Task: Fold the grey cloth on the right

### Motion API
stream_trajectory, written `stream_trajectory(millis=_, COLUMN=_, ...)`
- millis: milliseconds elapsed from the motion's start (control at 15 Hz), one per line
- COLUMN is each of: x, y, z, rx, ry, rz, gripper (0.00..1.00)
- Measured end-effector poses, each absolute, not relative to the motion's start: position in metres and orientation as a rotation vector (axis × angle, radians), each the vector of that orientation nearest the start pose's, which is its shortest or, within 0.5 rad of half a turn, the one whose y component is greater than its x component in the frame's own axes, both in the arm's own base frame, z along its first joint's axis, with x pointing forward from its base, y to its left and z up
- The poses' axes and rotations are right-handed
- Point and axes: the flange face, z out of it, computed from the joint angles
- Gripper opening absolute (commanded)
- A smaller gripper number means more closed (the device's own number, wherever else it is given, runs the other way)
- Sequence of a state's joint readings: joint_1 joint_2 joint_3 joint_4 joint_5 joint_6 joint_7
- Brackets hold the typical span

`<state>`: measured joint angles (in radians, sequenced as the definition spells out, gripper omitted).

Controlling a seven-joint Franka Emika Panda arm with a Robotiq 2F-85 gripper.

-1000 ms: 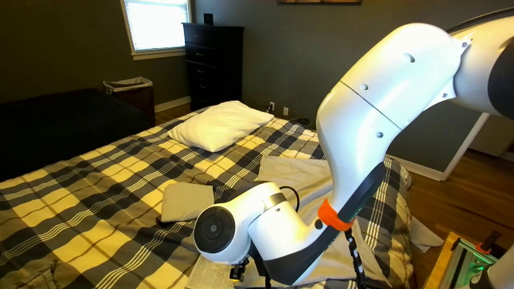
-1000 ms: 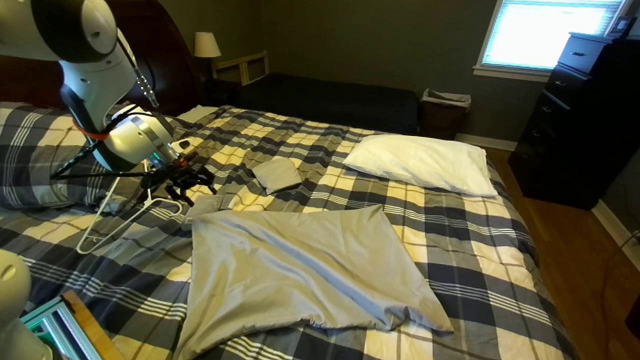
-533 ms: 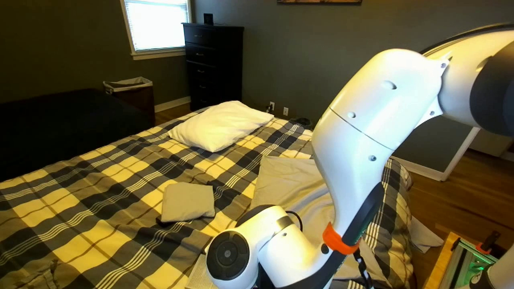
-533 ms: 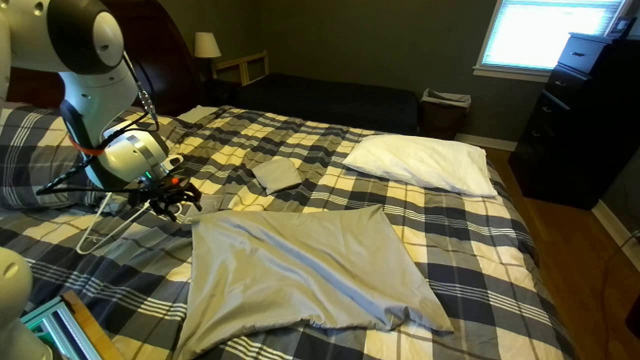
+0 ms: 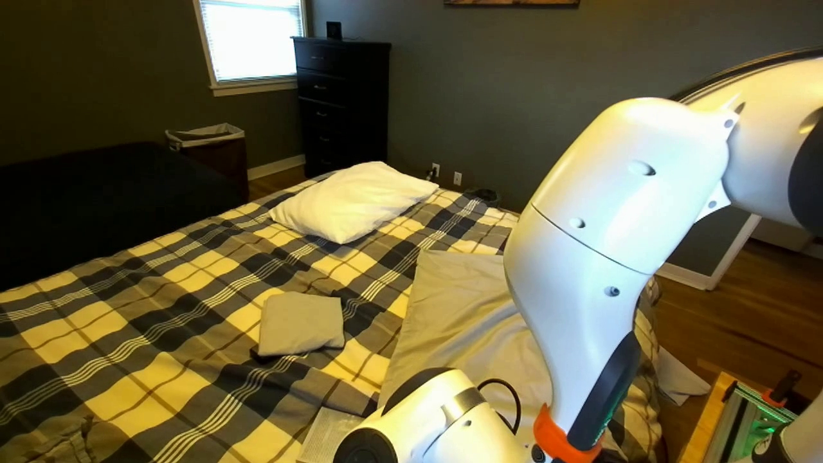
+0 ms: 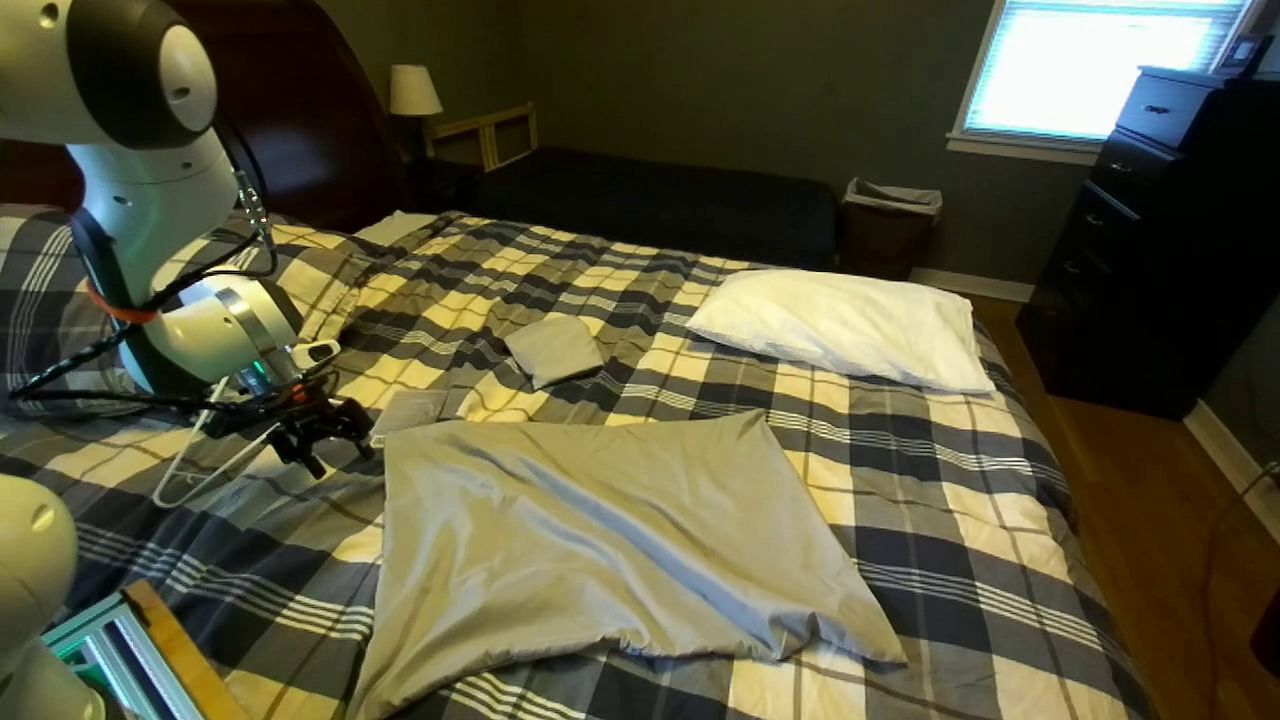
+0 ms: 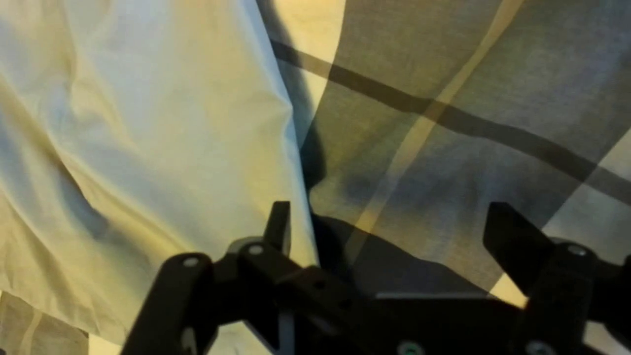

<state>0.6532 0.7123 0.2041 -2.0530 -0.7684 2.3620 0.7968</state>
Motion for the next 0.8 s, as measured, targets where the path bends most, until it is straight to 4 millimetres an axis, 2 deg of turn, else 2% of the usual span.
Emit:
stream_trajectory(millis=533, x=0.353, y=0.403, z=0.068, rx=-3.368, ry=-1.208, rz=0.012, gripper=1.00)
stream_trajectory(millis=800, x=0.368, y=0.391, z=0.062, rx=-3.396, ry=-1.191, rz=0.017, gripper=1.00)
